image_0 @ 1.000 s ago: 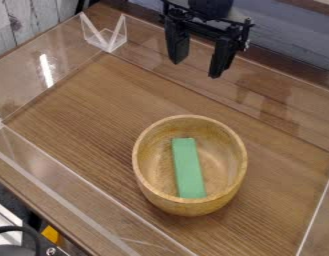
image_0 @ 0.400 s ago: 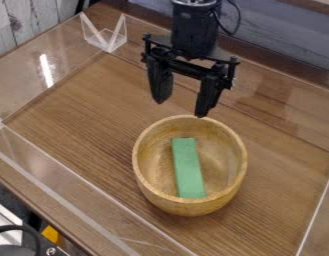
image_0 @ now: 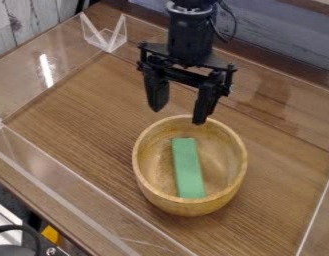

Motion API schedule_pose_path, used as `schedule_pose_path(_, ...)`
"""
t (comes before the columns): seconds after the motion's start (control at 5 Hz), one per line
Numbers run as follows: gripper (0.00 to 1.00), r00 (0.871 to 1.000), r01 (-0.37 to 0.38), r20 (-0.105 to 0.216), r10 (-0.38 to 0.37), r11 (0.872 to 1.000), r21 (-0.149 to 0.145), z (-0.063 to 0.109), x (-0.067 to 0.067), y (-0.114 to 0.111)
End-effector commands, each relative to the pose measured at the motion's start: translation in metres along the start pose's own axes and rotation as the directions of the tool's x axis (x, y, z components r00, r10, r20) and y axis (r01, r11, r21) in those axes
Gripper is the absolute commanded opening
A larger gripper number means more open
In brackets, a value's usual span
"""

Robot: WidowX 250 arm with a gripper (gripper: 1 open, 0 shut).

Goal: Remove the green block from inside the brown bowl and put it on the table

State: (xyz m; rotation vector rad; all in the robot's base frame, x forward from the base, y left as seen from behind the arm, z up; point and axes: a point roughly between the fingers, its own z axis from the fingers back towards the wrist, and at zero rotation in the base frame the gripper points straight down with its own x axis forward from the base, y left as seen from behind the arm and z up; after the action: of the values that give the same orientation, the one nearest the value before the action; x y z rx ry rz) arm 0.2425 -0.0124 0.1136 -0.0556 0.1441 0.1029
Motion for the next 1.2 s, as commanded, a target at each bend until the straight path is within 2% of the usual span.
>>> schedule_pose_path(0.0, 1.00, 0.998, -0.044, 0.052, 0.044, 0.999, -0.012, 0.010, -0.002, 0.003)
schedule_pose_path(0.4, 1.00, 0.997, -0.046, 0.058, 0.047, 0.999, -0.010, -0.011, 0.006, 0.008)
schedule_pose_path(0.6, 1.00, 0.982, -0.166, 0.085, 0.167, 0.986, -0.021, -0.006, 0.001, 0.009)
schedule_pose_path(0.8, 1.00, 0.961, -0.257, 0.101, 0.259, 0.966, -0.035, -0.002, -0.003, 0.010)
schedule_pose_path(1.0, 1.00, 0.933, -0.337, 0.119, 0.341, 0.940, -0.050, -0.016, -0.003, 0.015)
